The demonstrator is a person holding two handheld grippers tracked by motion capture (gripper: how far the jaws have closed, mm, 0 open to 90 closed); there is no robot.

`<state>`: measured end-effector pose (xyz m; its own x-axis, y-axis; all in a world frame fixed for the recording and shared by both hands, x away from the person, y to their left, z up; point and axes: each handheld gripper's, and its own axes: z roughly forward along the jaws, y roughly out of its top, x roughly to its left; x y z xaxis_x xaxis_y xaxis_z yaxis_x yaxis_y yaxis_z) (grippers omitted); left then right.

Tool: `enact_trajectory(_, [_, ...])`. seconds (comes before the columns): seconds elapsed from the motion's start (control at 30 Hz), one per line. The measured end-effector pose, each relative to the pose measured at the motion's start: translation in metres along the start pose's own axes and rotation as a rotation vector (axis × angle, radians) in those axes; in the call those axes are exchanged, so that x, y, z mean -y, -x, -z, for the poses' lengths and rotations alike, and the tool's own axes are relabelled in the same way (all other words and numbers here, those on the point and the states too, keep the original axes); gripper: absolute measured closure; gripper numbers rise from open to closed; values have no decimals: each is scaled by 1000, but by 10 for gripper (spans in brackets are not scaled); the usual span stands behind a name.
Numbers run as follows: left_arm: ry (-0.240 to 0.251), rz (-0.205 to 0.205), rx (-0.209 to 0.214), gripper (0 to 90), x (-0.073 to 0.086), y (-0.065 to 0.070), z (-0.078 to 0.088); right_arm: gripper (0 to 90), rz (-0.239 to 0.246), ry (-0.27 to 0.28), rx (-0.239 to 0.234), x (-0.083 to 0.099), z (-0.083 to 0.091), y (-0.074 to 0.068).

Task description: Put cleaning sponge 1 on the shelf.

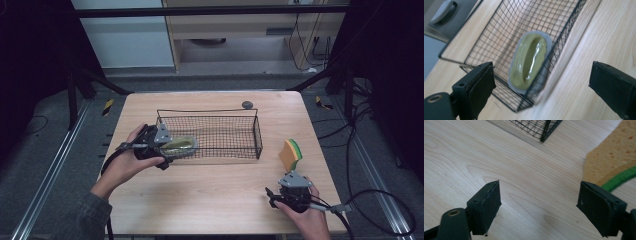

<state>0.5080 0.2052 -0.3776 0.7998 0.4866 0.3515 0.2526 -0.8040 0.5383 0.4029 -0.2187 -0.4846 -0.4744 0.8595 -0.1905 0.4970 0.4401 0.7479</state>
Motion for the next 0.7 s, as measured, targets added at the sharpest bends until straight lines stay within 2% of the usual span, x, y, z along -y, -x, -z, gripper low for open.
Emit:
enact_trajectory(0.1, [23,51,-3,53,13,6,4,232,-6,2,18,0,4,4])
enact_trajectory(0.2, [25,88,-23,53,27,10,7,246,-15,-6,36,0,9,9])
enact_trajectory(0.27, [45,144,-16,53,42,13,6,264,-39,3,48,0,17,14])
enact_trajectory(0.3, [45,144,-16,52,42,13,6,264,-39,3,48,0,17,14])
enact_trajectory(0.37, [29,161,-22,51,52,14,5,285,-64,15,63,2,23,20])
enact_trajectory(0.4, [33,194,-23,52,62,15,4,291,-68,13,71,2,25,22])
enact_trajectory(0.43, [33,194,-23,52,62,15,4,291,-68,13,71,2,25,22])
enact_trajectory(0.47, [33,221,-23,52,71,16,3,298,-86,24,75,4,28,26])
enact_trajectory(0.5, [33,221,-23,52,71,16,3,298,-86,24,75,4,28,26])
enact_trajectory(0.7, [5,291,-44,53,97,19,-4,314,-127,33,92,6,30,35])
